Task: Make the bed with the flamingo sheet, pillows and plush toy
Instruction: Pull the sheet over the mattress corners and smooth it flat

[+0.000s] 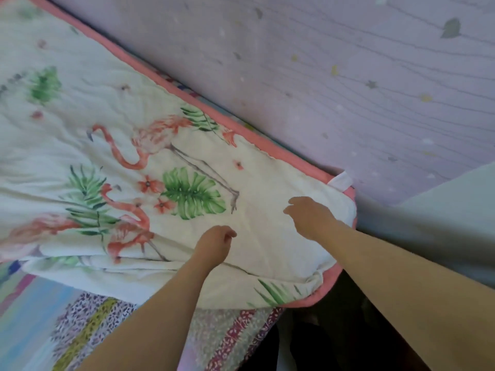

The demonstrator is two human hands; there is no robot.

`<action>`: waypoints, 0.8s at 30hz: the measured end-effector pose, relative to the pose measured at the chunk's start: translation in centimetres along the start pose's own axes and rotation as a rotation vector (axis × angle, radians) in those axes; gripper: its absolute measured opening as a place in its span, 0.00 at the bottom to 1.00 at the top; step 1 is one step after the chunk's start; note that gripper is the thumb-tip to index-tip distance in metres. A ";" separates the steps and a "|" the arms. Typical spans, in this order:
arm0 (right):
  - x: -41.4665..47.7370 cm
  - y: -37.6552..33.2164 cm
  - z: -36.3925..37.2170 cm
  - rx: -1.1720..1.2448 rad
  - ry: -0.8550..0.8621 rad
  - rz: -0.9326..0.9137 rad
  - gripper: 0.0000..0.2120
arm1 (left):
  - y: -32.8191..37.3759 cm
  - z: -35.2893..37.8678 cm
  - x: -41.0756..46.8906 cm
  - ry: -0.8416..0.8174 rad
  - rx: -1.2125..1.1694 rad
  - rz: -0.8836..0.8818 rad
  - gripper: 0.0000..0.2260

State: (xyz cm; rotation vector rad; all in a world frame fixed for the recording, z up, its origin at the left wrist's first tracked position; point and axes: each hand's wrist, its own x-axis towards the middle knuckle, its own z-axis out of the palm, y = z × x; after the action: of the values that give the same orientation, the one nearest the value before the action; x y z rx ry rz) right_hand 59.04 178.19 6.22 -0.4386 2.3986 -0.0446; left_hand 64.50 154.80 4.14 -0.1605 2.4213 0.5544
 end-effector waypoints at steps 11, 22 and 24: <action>13.5 -11.0 -7.9 -0.060 0.022 -0.202 0.21 | -9.3 -14.0 7.1 0.276 -0.148 -0.191 0.12; 27.5 -6.4 -12.4 0.134 0.027 -0.181 0.20 | -6.8 -13.8 19.9 0.272 -0.304 -0.223 0.14; 30.8 -5.7 -12.8 0.135 0.086 -0.192 0.16 | -6.8 -13.8 22.8 0.313 -0.307 -0.217 0.15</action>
State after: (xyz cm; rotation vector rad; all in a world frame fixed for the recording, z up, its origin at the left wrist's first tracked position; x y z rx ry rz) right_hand 30.78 161.72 -2.56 -0.6126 2.4113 -0.3152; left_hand 40.47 143.26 -2.53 -0.6760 2.5550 0.8499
